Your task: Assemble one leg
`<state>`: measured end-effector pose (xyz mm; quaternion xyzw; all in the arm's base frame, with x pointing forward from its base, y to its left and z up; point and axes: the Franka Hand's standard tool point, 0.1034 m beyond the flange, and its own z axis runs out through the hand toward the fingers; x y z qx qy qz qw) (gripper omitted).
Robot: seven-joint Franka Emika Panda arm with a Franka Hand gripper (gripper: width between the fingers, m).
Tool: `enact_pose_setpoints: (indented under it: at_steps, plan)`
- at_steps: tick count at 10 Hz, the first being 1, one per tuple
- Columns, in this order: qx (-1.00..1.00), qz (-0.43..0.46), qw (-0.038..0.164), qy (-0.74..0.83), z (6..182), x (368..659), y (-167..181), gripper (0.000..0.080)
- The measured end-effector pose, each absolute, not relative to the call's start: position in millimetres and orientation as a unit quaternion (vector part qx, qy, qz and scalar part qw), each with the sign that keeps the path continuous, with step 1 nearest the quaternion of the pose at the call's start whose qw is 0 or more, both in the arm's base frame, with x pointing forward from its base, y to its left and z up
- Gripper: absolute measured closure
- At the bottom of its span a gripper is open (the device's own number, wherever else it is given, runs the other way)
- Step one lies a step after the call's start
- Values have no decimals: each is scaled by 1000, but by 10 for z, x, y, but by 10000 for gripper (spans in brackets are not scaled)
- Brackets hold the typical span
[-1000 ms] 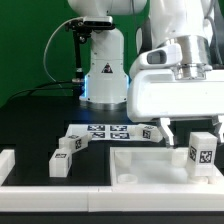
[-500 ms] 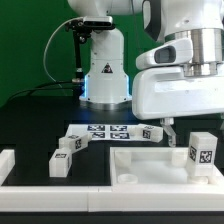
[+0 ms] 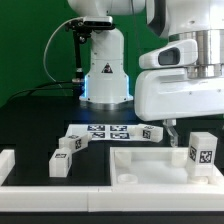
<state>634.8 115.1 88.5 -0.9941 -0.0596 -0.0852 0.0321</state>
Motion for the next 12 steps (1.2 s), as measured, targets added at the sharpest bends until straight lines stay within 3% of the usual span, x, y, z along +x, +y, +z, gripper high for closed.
enact_pose_setpoints:
  at_steps: [4,5,6,8,12]
  plan:
    - [-995,-81,34,-41,921,6413,1176,150]
    - [-995,-81,35,-40,921,6413,1175,274]
    - [-996,-80,38,-13,921,6412,1180,274]
    - [-994,-77,43,57,919,6413,1168,507]
    - [-952,-66,53,294,912,6404,1137,507]
